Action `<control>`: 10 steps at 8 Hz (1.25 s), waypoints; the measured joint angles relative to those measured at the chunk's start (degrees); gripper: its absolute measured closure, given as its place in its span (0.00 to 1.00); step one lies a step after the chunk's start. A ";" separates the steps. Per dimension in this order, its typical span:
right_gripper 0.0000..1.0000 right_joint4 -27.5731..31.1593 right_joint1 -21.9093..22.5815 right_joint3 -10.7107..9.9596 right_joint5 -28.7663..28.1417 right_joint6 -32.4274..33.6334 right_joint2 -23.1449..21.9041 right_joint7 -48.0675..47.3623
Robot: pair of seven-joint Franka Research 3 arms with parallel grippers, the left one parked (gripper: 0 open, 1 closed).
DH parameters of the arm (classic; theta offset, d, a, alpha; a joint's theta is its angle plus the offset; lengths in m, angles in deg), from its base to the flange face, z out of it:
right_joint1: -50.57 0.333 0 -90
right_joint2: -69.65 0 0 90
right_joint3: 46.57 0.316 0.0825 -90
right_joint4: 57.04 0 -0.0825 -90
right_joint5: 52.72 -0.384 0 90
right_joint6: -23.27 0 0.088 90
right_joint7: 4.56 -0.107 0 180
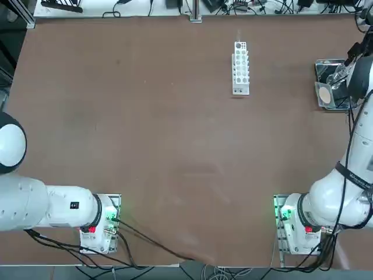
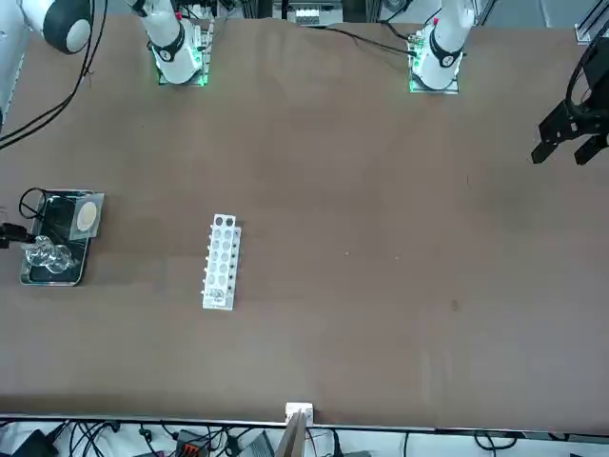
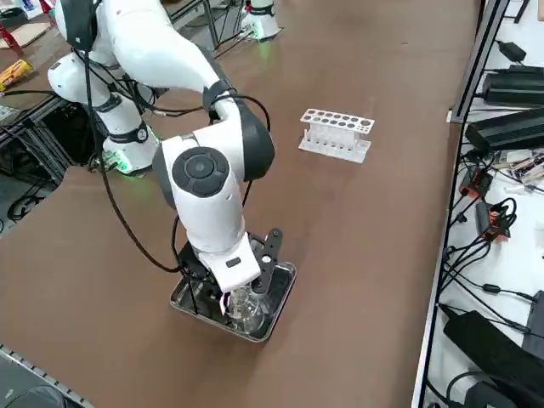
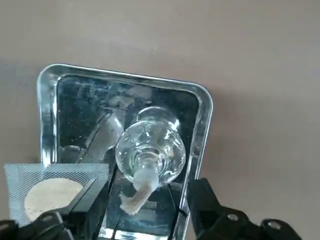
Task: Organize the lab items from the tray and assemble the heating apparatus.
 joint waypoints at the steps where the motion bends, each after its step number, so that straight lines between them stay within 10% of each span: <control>1: 0.05 0.45 0.00 0.03 -0.48 -0.44 0.20 0.00; 10: 0.34 2.42 0.18 0.92 -0.99 -3.78 0.39 -0.01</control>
